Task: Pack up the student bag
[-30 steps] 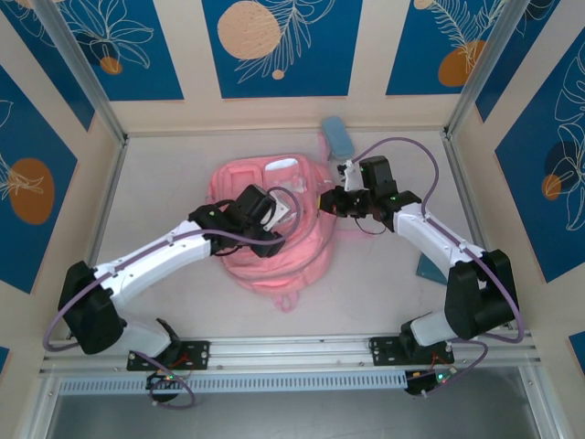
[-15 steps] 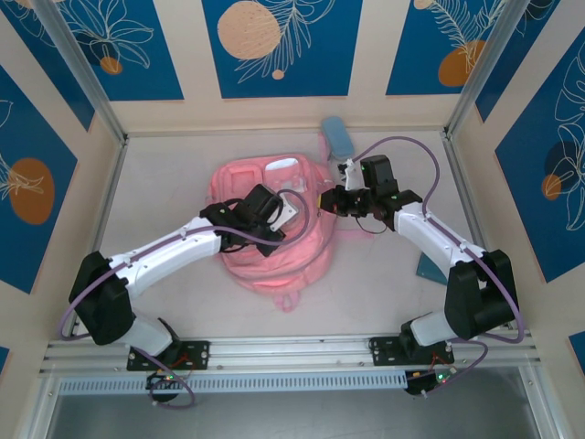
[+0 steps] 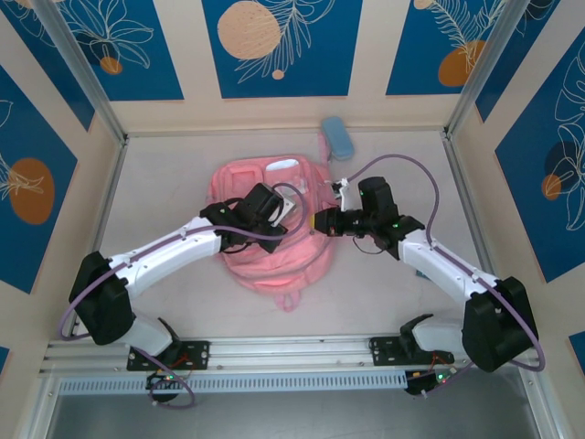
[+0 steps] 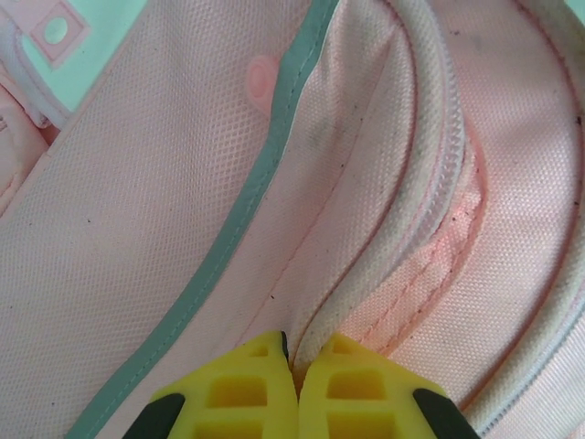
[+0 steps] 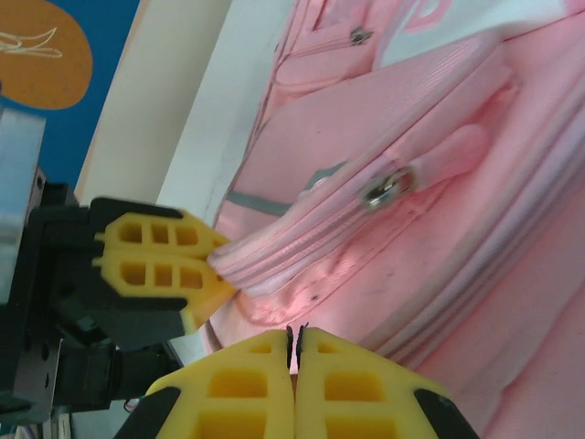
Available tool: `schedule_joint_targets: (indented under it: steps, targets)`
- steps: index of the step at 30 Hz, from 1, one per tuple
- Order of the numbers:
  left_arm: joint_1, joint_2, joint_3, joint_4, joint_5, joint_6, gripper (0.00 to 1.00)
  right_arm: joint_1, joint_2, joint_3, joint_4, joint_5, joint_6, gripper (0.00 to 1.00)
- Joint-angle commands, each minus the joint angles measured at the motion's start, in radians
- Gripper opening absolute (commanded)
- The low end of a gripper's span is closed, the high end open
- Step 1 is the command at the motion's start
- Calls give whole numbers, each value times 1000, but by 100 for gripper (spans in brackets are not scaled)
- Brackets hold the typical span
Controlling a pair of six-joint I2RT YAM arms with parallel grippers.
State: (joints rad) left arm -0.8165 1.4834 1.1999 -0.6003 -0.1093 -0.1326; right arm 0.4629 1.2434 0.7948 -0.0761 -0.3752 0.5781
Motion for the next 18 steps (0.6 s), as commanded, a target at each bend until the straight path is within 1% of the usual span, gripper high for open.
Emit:
schedule_joint_targets:
  steps: [1, 3, 5, 7, 11, 14, 15, 18]
  targets:
    - [11, 7, 57, 73, -61, -70, 0, 76, -37, -32, 68, -52, 63, 0]
    - [11, 10, 63, 75, -65, -82, 0, 122, -22, -46, 104, -27, 79, 0]
    - [11, 9, 66, 77, -71, -91, 0, 166, 1, -50, 131, -35, 72, 0]
    - [13, 5, 66, 80, -70, -93, 0, 203, 28, -47, 124, -22, 50, 0]
    - [18, -7, 63, 86, -64, -94, 0, 215, 45, -48, 94, 6, 46, 0]
    - [25, -17, 52, 88, -56, -91, 0, 202, 12, -46, 60, 42, 54, 1]
    - [26, -21, 46, 89, -51, -87, 0, 193, -6, -47, 49, 54, 59, 7]
    - [27, -34, 26, 95, -44, -71, 0, 153, -49, -38, -12, 94, 101, 27]
